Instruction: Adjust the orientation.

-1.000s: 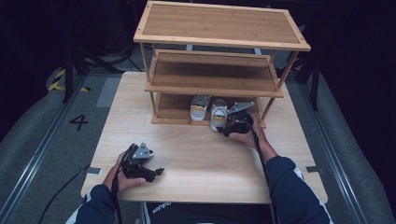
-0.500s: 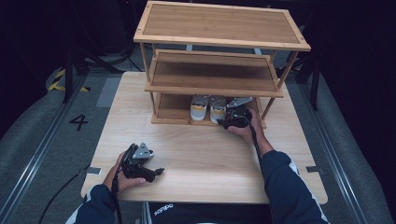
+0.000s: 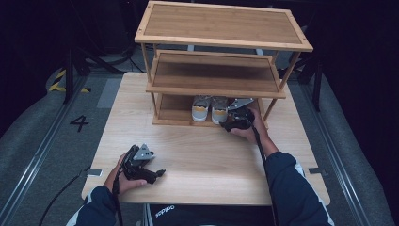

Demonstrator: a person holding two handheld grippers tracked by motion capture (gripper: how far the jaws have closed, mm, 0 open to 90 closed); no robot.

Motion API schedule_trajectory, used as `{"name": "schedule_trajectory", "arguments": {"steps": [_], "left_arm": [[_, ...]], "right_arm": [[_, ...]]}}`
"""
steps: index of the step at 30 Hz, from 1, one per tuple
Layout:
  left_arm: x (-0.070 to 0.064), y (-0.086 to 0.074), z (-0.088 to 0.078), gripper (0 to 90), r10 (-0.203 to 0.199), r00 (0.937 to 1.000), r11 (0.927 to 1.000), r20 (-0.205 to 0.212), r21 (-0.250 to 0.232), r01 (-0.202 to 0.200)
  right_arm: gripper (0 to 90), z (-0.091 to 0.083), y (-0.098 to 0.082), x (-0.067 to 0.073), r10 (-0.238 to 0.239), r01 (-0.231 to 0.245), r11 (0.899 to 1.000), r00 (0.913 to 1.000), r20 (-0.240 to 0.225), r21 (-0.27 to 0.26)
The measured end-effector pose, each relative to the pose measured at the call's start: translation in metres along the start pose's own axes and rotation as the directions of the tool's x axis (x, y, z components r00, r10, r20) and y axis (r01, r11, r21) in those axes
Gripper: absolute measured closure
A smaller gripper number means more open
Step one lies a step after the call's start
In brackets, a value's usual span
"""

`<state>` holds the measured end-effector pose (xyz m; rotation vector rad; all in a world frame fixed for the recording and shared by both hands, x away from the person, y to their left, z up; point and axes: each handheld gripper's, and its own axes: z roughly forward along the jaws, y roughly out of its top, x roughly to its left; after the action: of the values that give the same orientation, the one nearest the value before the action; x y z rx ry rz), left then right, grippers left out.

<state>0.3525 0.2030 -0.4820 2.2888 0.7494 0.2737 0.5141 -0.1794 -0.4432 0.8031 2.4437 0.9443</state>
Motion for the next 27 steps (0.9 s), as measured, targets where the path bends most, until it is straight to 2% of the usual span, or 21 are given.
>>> {"name": "schedule_trajectory", "arguments": {"steps": [7,13,16,17,21,27], "left_arm": [[0.000,0.000,0.000,15.7,0.000,1.0000,1.0000,-0.001,-0.002,0.000],[0.000,0.000,0.000,15.7,0.001,1.0000,1.0000,-0.001,-0.002,-0.001],[0.000,0.000,0.000,15.7,0.000,1.0000,1.0000,-0.001,-0.002,0.000],[0.000,0.000,0.000,15.7,0.000,1.0000,1.0000,-0.001,-0.002,0.000],[0.000,0.000,0.000,15.7,0.000,1.0000,1.0000,-0.001,-0.002,0.000],[0.000,0.000,0.000,15.7,0.000,1.0000,1.0000,-0.001,-0.002,0.000]], "right_arm": [[30.4,-0.017,0.001,0.005,-0.063,0.064,0.997,0.9980,-0.007,0.045],[29.4,-0.029,-0.002,0.005,-0.089,0.089,0.994,0.9960,-0.008,0.071],[28.6,-0.035,-0.004,0.007,-0.078,0.080,0.993,0.9967,-0.024,0.082],[28.9,-0.038,-0.005,0.007,-0.090,0.090,0.992,0.9959,-0.011,0.084],[27.9,-0.047,-0.012,0.010,-0.115,0.115,0.988,0.9933,-0.012,0.100],[27.0,-0.054,-0.020,0.013,-0.108,0.111,0.988,0.9936,-0.033,0.111]]}}
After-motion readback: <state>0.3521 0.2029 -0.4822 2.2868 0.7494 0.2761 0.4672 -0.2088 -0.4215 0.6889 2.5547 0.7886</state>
